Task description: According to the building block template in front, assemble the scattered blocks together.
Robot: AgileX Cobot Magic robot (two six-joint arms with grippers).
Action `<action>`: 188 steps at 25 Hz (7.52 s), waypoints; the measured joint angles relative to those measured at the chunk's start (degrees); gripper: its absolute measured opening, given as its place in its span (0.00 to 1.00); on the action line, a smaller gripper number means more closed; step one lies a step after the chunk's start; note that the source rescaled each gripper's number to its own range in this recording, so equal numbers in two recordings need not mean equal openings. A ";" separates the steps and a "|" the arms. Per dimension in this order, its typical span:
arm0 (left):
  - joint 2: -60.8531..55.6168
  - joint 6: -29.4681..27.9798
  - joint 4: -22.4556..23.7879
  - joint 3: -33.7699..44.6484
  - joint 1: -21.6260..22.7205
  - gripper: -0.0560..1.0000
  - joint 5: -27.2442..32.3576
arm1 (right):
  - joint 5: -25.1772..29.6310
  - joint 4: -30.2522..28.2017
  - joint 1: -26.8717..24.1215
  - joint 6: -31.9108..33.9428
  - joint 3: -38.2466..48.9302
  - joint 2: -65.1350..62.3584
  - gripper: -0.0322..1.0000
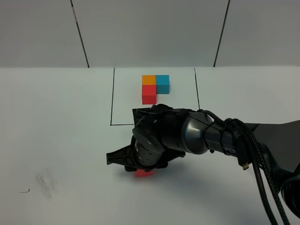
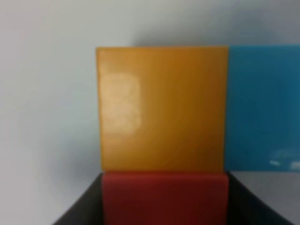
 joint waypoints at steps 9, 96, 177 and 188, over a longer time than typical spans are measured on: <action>0.00 0.00 0.00 0.00 0.00 0.95 0.00 | 4.03 -2.09 -1.57 0.13 -2.31 0.00 0.23; 0.00 0.00 0.00 0.00 0.00 0.95 0.00 | 5.19 -4.64 -2.86 -6.80 -2.73 -8.77 0.89; 0.00 0.21 0.00 0.00 0.00 0.95 0.00 | 23.98 5.74 -41.30 -44.61 57.00 -120.32 0.78; 0.00 0.16 0.00 0.00 0.00 0.95 0.00 | 22.78 5.69 -41.30 -45.30 57.42 -120.32 0.78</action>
